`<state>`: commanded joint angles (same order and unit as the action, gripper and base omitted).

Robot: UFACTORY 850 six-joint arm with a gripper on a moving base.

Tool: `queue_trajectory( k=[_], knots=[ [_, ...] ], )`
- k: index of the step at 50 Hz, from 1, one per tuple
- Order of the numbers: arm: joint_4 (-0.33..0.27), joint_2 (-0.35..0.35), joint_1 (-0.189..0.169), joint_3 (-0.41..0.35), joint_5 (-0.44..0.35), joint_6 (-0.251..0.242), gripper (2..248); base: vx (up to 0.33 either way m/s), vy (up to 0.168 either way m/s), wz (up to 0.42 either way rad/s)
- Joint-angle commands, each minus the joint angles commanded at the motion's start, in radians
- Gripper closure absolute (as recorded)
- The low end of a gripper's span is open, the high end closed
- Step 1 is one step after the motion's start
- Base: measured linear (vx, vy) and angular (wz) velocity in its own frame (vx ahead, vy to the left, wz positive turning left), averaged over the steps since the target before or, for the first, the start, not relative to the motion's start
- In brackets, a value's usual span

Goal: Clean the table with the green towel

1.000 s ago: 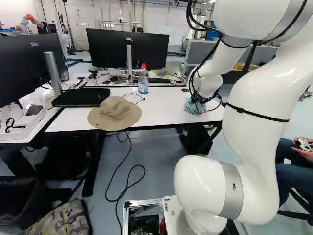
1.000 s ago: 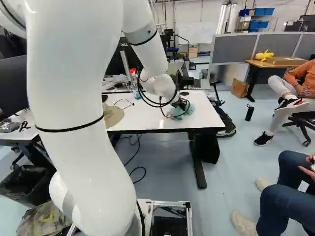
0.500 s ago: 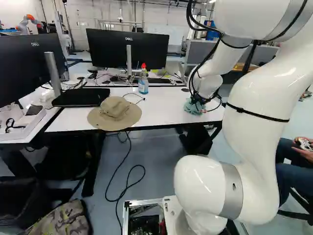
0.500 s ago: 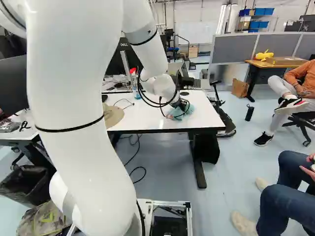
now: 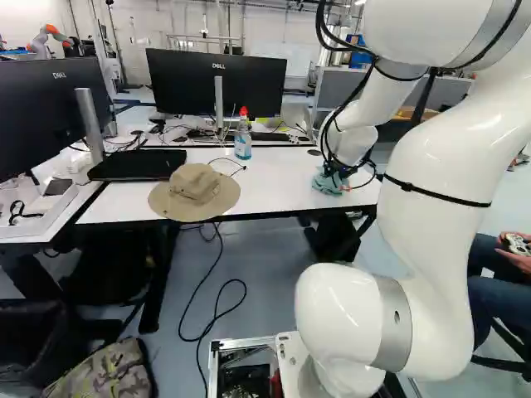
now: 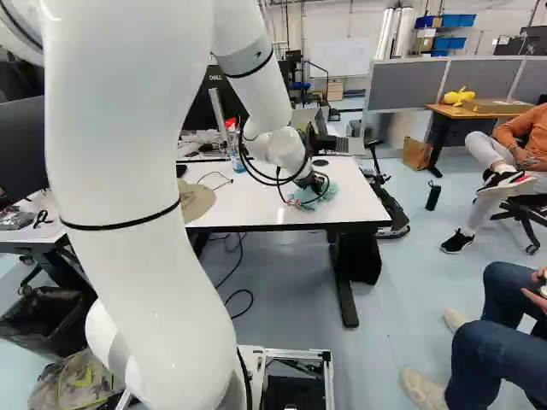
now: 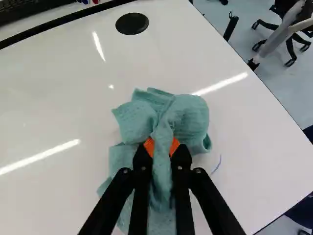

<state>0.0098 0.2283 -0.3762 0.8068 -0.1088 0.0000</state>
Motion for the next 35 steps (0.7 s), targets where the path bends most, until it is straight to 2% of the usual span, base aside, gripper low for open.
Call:
queue_trajectory(
  k=[35],
  knots=[
    [0.000, 0.000, 0.000, 0.000, -0.010, 0.000, 197, 0.000, 0.000, 0.000]
  ],
)
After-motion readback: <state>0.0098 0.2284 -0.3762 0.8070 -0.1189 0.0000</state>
